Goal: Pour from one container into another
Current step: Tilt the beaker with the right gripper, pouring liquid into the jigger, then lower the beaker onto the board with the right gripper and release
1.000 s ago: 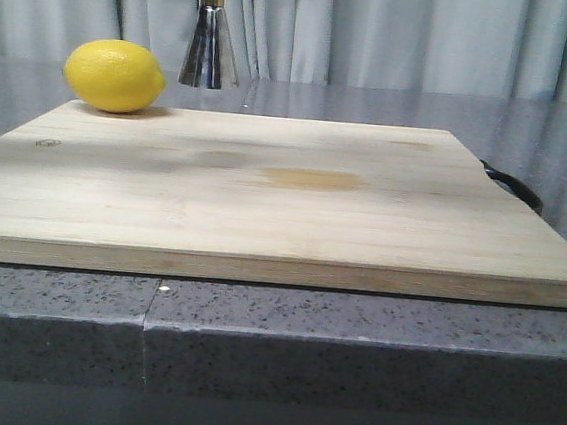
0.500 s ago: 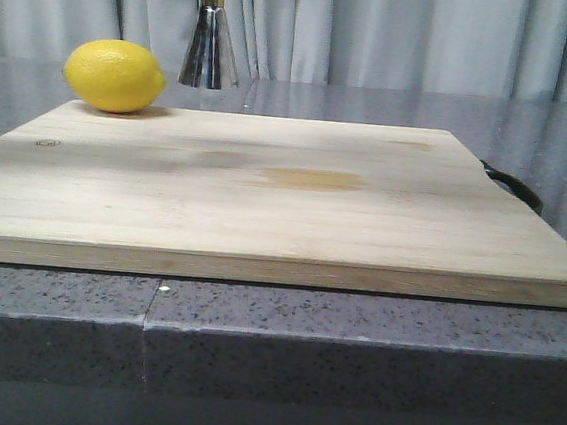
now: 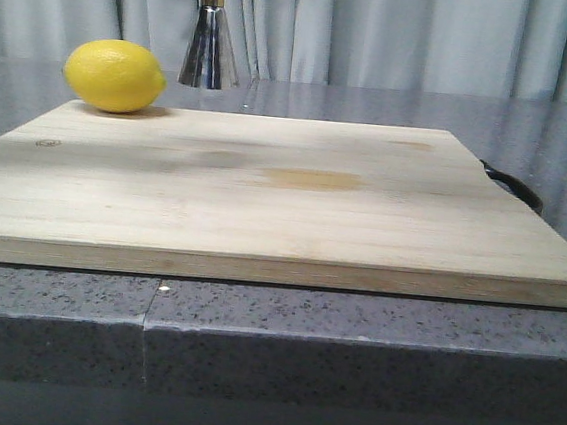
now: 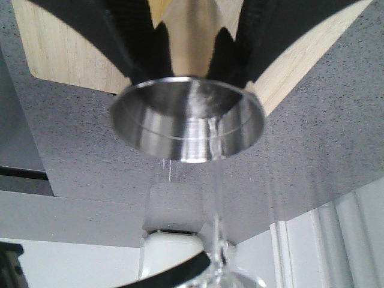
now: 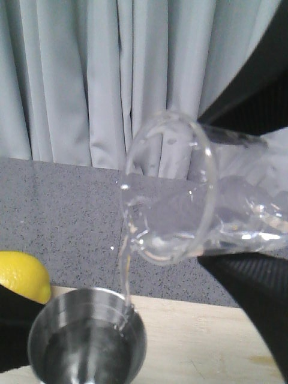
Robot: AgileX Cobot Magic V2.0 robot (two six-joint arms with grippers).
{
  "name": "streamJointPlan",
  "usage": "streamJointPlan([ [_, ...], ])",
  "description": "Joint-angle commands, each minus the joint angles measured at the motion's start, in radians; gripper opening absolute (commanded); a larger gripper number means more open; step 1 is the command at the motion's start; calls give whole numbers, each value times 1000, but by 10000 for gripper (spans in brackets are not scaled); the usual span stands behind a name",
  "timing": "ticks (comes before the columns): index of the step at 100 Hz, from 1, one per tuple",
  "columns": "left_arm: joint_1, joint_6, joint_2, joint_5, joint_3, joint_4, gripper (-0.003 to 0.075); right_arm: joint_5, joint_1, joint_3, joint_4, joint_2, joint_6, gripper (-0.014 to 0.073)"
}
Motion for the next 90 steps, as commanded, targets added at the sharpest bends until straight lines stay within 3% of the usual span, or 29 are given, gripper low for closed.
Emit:
streamJointPlan([
  [1, -11, -7, -45, 109, -28, -85, 241, -78, 1, -35, -33, -41, -17, 349],
  [29, -11, -7, -45, 109, -28, -85, 241, -78, 1, -35, 15, -41, 16, 349],
  [59, -11, -7, -45, 109, -28, -85, 241, -109, -44, -35, 79, -65, 513, 349],
  [72, -11, -7, -45, 109, -28, -85, 242, -121, -110, -33, 208, -92, 655, 349],
  [90, -11, -7, -45, 109, -28, -84, 241, -154, -225, 6, 453, -131, 663, 349],
])
